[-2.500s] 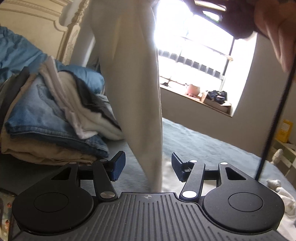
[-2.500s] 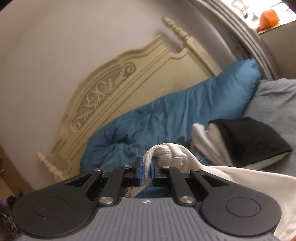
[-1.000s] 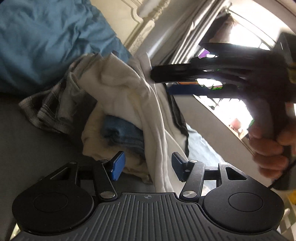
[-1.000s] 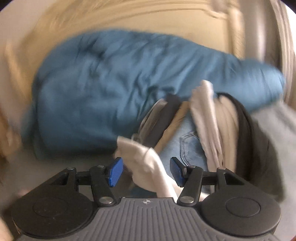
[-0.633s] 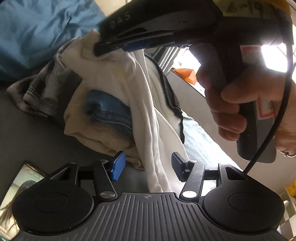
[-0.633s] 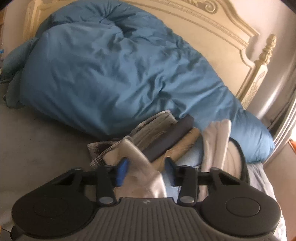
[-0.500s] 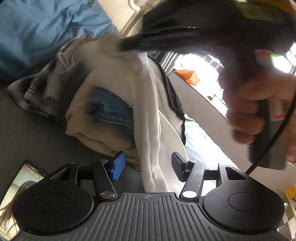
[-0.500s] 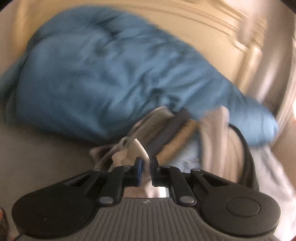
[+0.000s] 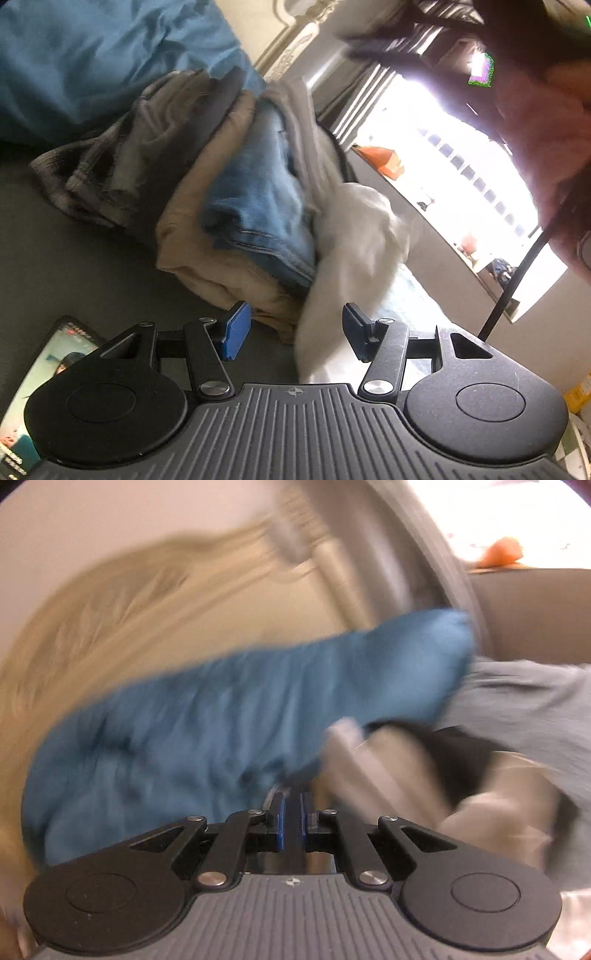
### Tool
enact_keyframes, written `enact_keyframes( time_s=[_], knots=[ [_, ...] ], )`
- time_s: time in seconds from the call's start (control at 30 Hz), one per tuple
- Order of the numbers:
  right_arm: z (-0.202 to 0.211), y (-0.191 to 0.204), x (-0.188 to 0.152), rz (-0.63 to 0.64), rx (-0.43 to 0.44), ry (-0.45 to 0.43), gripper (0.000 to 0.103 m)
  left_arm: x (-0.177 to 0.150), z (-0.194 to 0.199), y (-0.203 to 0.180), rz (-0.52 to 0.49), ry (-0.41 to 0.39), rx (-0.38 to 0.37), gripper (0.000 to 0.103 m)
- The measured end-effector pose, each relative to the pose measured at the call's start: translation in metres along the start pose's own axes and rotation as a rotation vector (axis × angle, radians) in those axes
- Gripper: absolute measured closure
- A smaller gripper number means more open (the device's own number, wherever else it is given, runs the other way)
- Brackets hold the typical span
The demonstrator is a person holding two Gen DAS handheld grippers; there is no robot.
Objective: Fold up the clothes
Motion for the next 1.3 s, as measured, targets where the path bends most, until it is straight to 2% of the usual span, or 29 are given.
enact_keyframes(
  time_s=[0.07,0.13,0.17,0.23,0.4,0.43,0.47,0.53,0.67,0.77,0.87,0.93,1.03,1.1,1.17,1.2,1.23,1.27,1.3],
  knots=[
    [-0.01,0.015,-0.006,0.05,0.08,0.048,0.094,0.001,0.001,0.005,0.009,0.0,0.009,0.048],
    [-0.003,0.015,-0.004,0.07,0.09,0.035,0.092,0.0,0.003,0.007,0.003,-0.002,0.009,0.048],
    [0.004,0.005,-0.001,0.053,0.093,0.026,0.087,0.0,0.004,0.008,-0.002,-0.003,0.004,0.048],
    [0.023,-0.023,0.003,-0.012,0.095,0.012,0.079,0.001,0.005,0.004,-0.026,-0.014,-0.007,0.048],
    [0.084,-0.116,0.001,-0.236,0.093,-0.017,0.066,0.0,0.005,-0.011,-0.115,-0.047,-0.042,0.048],
    [0.091,-0.134,-0.004,-0.272,0.067,-0.003,0.061,-0.001,0.004,-0.016,-0.146,-0.053,-0.054,0.048],
    [0.097,-0.152,-0.011,-0.307,0.033,0.015,0.061,-0.002,0.003,-0.022,-0.179,-0.063,-0.065,0.048],
    [0.094,-0.178,-0.028,-0.367,0.014,0.07,0.06,-0.005,0.0,-0.035,-0.235,-0.072,-0.096,0.048],
    [0.074,-0.217,-0.055,-0.442,-0.068,0.129,0.054,-0.019,-0.019,-0.06,-0.339,-0.033,-0.147,0.049],
    [0.055,-0.246,-0.067,-0.524,-0.085,0.108,0.044,-0.03,-0.041,-0.069,-0.367,0.005,-0.158,0.052],
    [0.04,-0.269,-0.072,-0.615,-0.069,0.041,0.043,-0.037,-0.061,-0.073,-0.386,0.031,-0.138,0.058],
    [0.028,-0.28,-0.072,-0.671,-0.042,-0.007,0.043,-0.039,-0.07,-0.076,-0.396,0.042,-0.131,0.061],
    [0.016,-0.288,-0.072,-0.696,-0.019,-0.03,0.043,-0.042,-0.082,-0.078,-0.398,0.061,-0.11,0.063],
    [0.009,-0.291,-0.074,-0.704,-0.016,-0.018,0.043,-0.042,-0.09,-0.076,-0.384,0.086,-0.077,0.067],
    [0.005,-0.293,-0.075,-0.712,-0.01,-0.009,0.048,-0.044,-0.092,-0.076,-0.368,0.107,-0.042,0.07],
    [0.004,-0.293,-0.075,-0.711,-0.008,-0.013,0.052,-0.044,-0.093,-0.076,-0.358,0.115,-0.027,0.071],
    [0.005,-0.292,-0.074,-0.697,-0.004,-0.017,0.062,-0.042,-0.094,-0.074,-0.346,0.122,-0.015,0.072],
    [0.006,-0.291,-0.072,-0.679,0.001,-0.021,0.079,-0.041,-0.095,-0.073,-0.335,0.128,-0.004,0.072],
    [0.008,-0.288,-0.07,-0.658,-0.005,-0.02,0.085,-0.04,-0.095,-0.072,-0.325,0.134,0.006,0.072]
  ],
)
Point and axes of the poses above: each gripper's, at about its wrist camera, not at the fingertips, and z roughly against the way its jaws point, y to its left, x to its top, the point moved 4 cm from there along -z, roughly the way its jaws point, and after that the axes turned 8 degrees about z, right-handed, at the moved point
